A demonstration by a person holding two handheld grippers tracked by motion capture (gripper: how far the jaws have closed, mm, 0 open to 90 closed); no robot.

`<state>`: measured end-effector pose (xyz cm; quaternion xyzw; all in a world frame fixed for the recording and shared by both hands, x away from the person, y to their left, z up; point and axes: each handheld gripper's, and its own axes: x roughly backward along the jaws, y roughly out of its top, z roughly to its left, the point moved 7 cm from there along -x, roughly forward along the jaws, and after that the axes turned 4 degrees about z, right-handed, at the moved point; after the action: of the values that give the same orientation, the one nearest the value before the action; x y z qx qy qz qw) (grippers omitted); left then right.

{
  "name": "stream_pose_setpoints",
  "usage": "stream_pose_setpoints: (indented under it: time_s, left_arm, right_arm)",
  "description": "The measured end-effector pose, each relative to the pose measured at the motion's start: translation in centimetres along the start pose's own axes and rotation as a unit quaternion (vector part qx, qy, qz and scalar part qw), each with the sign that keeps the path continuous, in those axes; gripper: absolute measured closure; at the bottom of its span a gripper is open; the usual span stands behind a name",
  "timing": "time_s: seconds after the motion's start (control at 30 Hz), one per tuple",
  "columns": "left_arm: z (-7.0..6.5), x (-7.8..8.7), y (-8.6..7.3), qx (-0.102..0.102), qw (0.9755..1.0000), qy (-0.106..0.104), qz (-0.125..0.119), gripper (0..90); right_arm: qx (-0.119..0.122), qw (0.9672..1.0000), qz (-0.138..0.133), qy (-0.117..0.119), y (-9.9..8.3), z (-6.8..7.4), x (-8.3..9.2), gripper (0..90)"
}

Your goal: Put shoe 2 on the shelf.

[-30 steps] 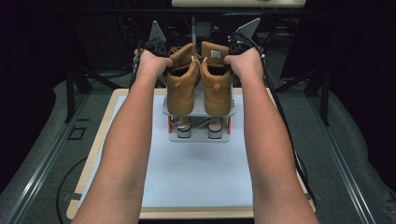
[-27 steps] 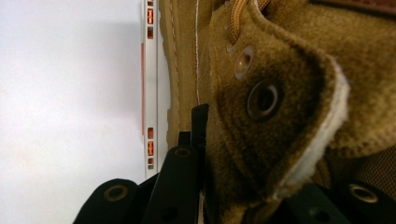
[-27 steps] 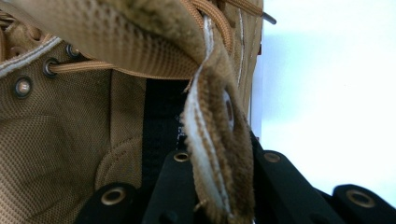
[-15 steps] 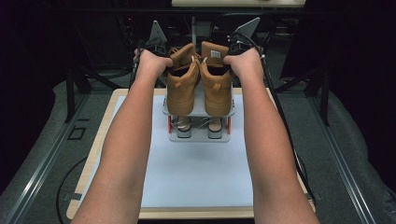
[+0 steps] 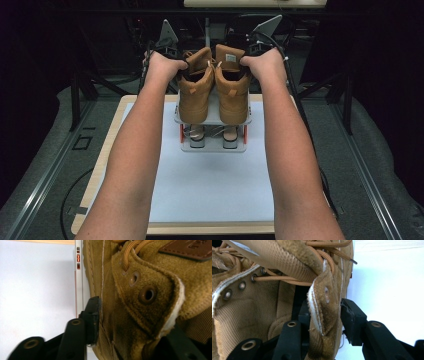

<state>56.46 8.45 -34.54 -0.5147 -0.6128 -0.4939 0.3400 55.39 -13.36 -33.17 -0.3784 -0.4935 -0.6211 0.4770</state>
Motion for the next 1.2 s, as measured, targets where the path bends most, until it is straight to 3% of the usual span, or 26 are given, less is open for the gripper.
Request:
stream_pose_setpoints:
  time_s: [0.23, 0.8, 1.03, 1.2]
  left_arm:
    - [0.3, 0.4, 0.2, -0.016, 0.9998, 0.01, -0.008, 48.2]
    - [-0.4, 2.2, 0.1, -0.036, 0.999, 0.014, -0.023, 50.6]
    - [-0.9, 3.5, 0.0, -0.038, 0.9986, 0.008, -0.035, 50.0]
    - [-0.8, 4.2, -0.2, -0.04, 0.9981, -0.012, -0.045, 48.4]
  right_arm:
    - [0.01, 0.9999, -0.006, -0.007, 0.0, 0.2, -0.2, 59.8]
    - [0.033, 0.9988, -0.034, -0.012, 0.1, 1.1, 0.9, 57.3]
    - [0.032, 0.9981, -0.052, -0.008, 0.3, 0.6, 2.3, 53.3]
    - [0.031, 0.9978, -0.057, 0.01, 0.1, 0.5, 3.1, 52.2]
